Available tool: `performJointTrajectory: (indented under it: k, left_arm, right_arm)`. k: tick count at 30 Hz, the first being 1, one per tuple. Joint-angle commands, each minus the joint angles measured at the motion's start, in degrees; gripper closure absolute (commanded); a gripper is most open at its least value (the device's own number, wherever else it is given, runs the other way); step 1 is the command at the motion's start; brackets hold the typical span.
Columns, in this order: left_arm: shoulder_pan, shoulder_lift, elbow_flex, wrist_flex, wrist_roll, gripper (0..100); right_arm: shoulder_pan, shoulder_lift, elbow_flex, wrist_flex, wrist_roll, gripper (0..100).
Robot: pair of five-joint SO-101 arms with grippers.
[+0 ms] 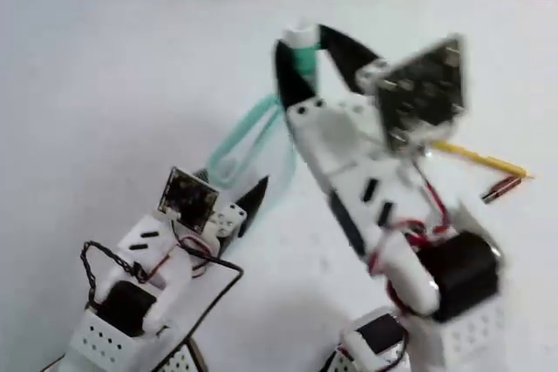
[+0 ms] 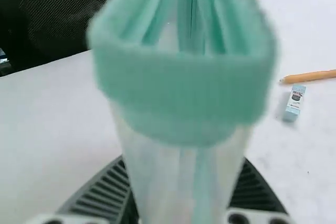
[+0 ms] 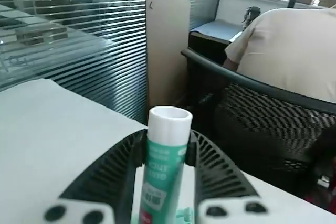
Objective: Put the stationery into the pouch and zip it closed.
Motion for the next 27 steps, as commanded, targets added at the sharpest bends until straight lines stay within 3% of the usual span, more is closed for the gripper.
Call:
performJointTrajectory:
  k: [1,9,13,22,27]
  left_arm:
    - [0.8,-0.4,-2.8,0.0,-0.5,81]
    - [0.7,-0.4,-2.9,0.0,-0.6,81]
    - [-1.5,-0.4,-3.0,-1.1,-0.4,81]
    - [-1.9,-0.4,-2.7,-1.6,-0.3,81]
    - [-1.9,-0.4,-2.7,-1.6,-0.3,81]
  right_arm:
    - [-2.3,1.8,2.3,-4.6,0.3,97.9]
    - [-6.5,2.7,11.7,-12.1,0.3,98.0]
    - [-6.1,0.9,16.5,-11.2,0.3,98.0]
    - [-5.4,-3.9,28.7,-20.8,0.4,98.0]
    - [-5.3,-6.8,29.8,-17.8,0.4,98.0]
